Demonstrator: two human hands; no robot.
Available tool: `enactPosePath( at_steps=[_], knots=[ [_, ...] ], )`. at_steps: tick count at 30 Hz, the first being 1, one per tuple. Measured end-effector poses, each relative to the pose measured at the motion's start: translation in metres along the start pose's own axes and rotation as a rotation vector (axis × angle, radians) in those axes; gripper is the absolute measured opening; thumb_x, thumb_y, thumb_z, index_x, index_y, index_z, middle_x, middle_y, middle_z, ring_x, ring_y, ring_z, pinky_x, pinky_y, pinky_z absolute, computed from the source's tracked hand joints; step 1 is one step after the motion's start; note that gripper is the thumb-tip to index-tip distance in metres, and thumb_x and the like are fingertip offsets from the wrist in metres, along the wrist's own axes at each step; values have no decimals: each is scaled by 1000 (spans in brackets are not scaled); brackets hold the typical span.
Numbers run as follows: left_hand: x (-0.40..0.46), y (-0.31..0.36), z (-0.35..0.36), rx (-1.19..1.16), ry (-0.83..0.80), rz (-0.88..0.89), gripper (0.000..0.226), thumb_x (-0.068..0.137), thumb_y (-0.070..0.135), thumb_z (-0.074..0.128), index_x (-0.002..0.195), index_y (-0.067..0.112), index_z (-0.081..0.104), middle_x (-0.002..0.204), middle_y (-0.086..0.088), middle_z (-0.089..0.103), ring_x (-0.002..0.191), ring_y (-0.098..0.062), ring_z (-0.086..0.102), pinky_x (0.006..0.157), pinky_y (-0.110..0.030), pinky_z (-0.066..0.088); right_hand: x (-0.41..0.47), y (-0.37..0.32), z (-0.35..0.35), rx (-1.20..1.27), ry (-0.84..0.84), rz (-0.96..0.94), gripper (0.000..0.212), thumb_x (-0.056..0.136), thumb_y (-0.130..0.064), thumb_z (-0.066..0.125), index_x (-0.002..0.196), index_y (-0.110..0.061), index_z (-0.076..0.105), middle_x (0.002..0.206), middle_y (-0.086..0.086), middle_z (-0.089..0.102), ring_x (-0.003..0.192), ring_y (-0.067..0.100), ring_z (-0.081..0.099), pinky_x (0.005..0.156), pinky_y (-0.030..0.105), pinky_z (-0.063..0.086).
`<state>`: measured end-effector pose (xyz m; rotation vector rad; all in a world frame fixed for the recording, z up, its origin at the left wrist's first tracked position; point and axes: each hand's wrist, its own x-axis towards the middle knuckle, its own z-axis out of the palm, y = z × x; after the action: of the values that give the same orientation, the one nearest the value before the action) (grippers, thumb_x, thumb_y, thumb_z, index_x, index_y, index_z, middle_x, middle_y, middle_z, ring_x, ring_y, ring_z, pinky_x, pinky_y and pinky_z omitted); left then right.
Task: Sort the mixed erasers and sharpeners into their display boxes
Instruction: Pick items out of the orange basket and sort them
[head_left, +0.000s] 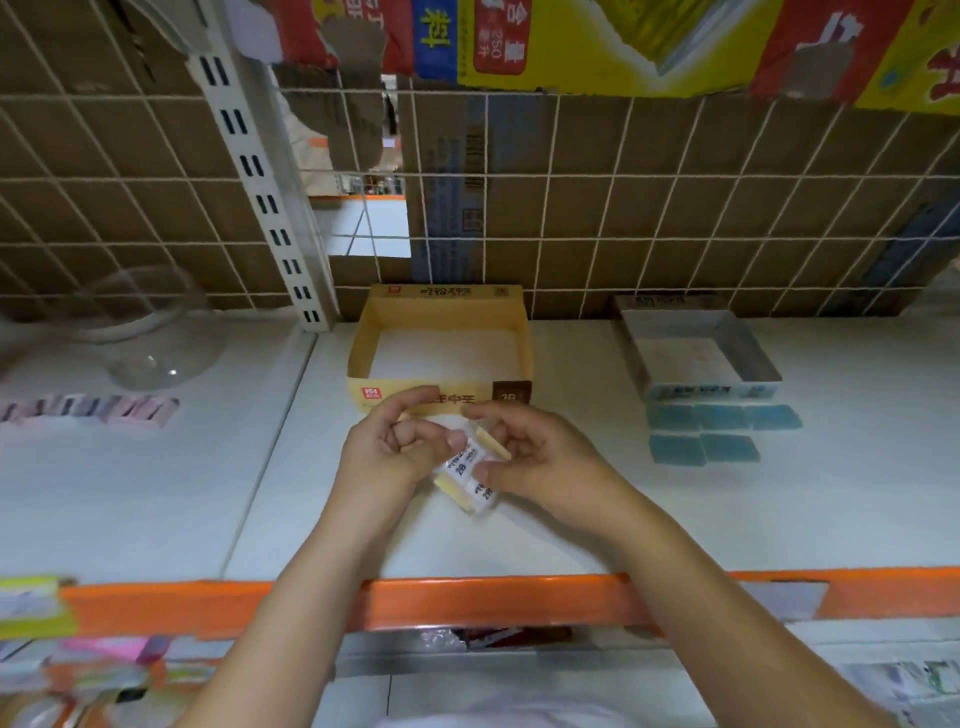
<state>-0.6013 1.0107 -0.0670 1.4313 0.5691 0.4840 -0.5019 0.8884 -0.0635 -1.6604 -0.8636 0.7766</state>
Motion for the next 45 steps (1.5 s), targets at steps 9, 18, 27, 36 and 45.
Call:
enactPosePath(
  at_steps=[9, 18, 27, 36, 45],
  knots=[
    [-5, -11, -83, 833, 368, 234, 16, 85, 19, 62, 97, 11, 68, 86, -6, 67, 71, -19, 54, 67, -24, 38, 51, -7, 69, -233, 138, 12, 30, 70, -10, 76, 68, -25, 49, 63, -6, 44, 57, 6, 41, 57, 25, 32],
    [-8, -20, -100, 894, 284, 211, 41, 74, 36, 46, 98, 12, 69, 92, -5, 68, 83, -24, 59, 73, -26, 41, 56, -23, 86, -709, 114, -11, 22, 87, -40, 56, 87, -19, 50, 85, 0, 55, 85, 21, 52, 68, 30, 39],
    [-2, -20, -103, 1009, 218, 264, 42, 77, 35, 43, 102, 13, 68, 92, -4, 66, 89, -23, 57, 72, -23, 37, 56, -17, 85, -1003, -16, -89, 36, 94, -33, 44, 127, -19, 52, 124, 3, 48, 116, 22, 38, 92, 27, 30],
    [-19, 8, -130, 1118, 263, 396, 47, 79, 38, 38, 96, 7, 69, 87, -11, 67, 84, -33, 63, 72, -33, 48, 57, -43, 101, -1012, 46, -223, 37, 94, -34, 44, 128, -20, 49, 126, 2, 42, 120, 19, 33, 95, 29, 36],
    [-61, 48, -243, 1303, 495, 378, 40, 82, 34, 42, 97, 7, 67, 89, -13, 64, 83, -35, 61, 73, -43, 52, 106, -95, 217, -1000, -53, -601, 40, 78, -30, 50, 106, -8, 68, 104, 15, 61, 97, 37, 53, 80, 40, 46]
  ],
)
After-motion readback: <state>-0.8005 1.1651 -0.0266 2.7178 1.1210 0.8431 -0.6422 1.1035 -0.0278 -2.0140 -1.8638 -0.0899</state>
